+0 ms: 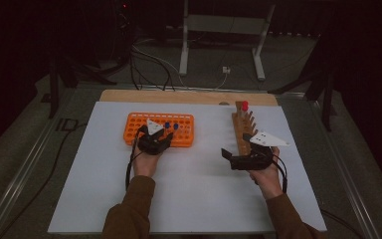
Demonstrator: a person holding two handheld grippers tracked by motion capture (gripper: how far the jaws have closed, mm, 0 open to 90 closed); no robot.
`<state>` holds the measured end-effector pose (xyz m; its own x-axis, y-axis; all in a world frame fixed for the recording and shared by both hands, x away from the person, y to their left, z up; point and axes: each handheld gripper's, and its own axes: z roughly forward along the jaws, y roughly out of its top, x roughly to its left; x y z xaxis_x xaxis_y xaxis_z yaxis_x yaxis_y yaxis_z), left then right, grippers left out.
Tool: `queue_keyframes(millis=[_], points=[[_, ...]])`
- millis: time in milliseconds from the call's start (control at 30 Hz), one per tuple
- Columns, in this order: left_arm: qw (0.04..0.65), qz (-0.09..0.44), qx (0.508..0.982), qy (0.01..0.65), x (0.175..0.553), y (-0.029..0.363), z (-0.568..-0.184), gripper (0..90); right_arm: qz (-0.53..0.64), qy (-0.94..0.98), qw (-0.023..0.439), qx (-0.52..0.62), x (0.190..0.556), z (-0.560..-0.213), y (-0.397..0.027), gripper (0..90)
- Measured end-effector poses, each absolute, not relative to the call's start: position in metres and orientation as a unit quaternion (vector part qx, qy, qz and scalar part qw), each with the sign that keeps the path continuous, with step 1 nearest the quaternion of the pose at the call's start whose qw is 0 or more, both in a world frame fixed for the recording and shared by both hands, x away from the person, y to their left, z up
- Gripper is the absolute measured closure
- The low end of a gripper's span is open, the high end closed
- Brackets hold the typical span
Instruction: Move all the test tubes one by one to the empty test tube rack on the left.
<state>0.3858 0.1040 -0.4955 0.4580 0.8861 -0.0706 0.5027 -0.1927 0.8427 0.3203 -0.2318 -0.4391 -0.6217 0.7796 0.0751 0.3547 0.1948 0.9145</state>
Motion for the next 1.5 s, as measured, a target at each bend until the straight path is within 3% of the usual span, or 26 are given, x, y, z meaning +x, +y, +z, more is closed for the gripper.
queue_keyframes(millis=[400, 600, 1200, 1500], points=[[0.476, 0.187, 0.723, 0.465, 0.361, 0.113, -0.479, 16.5, 0.508, 0.742, 0.206, 0.386, 0.321, -0.439, -0.233, 0.3], [0.500, 0.196, 0.705, 0.464, 0.341, 0.127, -0.465, 2.8, 0.507, 0.740, 0.206, 0.390, 0.321, -0.439, -0.236, 0.3], [0.486, 0.243, 0.708, 0.452, 0.284, 0.173, -0.461, 0.3, 0.500, 0.741, 0.211, 0.394, 0.328, -0.438, -0.238, 0.3], [0.485, 0.275, 0.679, 0.478, 0.270, 0.190, -0.465, 0.4, 0.492, 0.726, 0.234, 0.420, 0.349, -0.425, -0.254, 1.9]])
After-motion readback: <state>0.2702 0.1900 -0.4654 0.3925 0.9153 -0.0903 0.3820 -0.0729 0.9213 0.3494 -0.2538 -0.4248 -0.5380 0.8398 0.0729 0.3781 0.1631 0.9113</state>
